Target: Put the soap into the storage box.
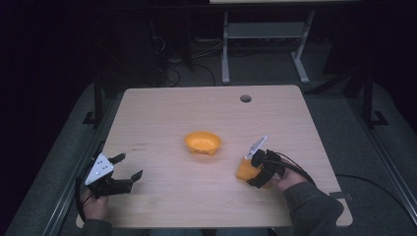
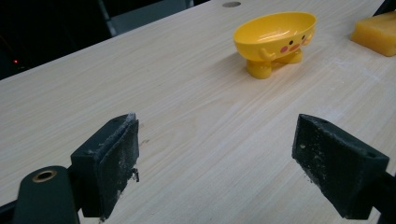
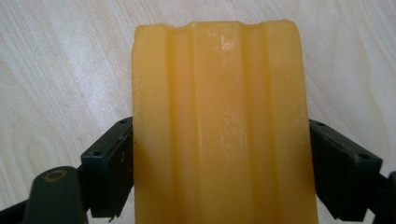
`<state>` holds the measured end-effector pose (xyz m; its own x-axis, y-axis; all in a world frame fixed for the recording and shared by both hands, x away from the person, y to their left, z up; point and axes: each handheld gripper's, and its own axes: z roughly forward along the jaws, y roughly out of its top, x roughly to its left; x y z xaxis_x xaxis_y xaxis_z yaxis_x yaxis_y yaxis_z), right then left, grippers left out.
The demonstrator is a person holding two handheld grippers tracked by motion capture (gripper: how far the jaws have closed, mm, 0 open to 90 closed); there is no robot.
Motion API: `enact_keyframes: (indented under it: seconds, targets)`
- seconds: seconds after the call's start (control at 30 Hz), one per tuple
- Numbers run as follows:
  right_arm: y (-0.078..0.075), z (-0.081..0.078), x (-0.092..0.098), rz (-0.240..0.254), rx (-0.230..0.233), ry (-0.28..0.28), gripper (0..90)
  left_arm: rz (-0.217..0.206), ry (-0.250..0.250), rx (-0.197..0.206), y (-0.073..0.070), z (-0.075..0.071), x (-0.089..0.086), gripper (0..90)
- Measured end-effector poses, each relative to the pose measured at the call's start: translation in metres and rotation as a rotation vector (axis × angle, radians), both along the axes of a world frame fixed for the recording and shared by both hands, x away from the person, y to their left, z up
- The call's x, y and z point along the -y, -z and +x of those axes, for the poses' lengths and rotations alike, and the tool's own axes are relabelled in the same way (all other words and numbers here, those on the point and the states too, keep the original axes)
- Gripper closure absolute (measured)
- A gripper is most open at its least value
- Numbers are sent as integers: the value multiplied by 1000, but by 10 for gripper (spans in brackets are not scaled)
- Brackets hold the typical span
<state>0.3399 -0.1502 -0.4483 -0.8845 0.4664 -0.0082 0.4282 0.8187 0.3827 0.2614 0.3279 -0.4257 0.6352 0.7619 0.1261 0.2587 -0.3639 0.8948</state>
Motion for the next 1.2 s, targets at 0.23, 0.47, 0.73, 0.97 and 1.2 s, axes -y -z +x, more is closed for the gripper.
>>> enact_keyframes:
  seconds: [0.23,0.47,0.73,0.97,1.2]
  targets:
    - [1,1,-1,-7,-2,-1,187,0,1,0,0,0,0,139]
    - [0,0,-2,-11,9,-15,196,-2,-2,1,0,0,-1,139]
    - [-3,-2,-4,14,10,-46,203,-5,-8,4,-1,0,-2,139]
    - [-12,0,-9,35,25,-61,204,-5,-8,5,-1,0,-2,139]
    - [-23,5,-18,40,41,-76,204,-4,-10,4,0,1,-1,139]
